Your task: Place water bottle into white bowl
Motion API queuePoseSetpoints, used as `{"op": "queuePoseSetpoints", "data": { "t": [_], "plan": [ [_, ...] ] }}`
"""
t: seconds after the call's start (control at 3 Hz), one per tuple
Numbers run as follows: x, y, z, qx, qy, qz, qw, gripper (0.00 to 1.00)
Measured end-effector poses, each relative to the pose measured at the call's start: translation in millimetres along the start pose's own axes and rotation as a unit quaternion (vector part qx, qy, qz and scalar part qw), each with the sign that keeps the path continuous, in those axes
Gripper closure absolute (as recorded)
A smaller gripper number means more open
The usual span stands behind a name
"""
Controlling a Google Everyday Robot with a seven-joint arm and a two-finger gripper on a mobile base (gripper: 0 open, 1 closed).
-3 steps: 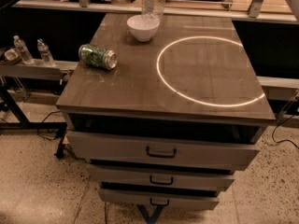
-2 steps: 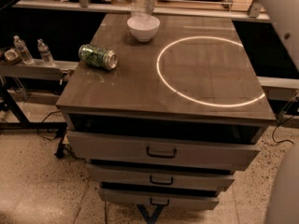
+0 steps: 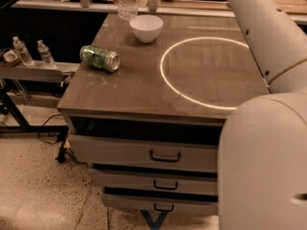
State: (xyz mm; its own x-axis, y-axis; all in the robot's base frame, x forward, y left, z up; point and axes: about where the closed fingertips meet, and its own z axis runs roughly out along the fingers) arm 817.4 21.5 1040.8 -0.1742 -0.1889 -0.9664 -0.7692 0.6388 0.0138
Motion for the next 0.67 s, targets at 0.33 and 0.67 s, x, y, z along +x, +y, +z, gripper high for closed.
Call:
{"op": "queuePoseSetpoints", "data": {
  "t": [0.33, 0.67],
  "plan": [
    [6, -24, 17, 0.045, 0.000, 0.027, 0.9986, 1.00],
    [27, -49, 25, 0.096, 0.002, 0.052, 0.9940, 1.00]
  ]
}}
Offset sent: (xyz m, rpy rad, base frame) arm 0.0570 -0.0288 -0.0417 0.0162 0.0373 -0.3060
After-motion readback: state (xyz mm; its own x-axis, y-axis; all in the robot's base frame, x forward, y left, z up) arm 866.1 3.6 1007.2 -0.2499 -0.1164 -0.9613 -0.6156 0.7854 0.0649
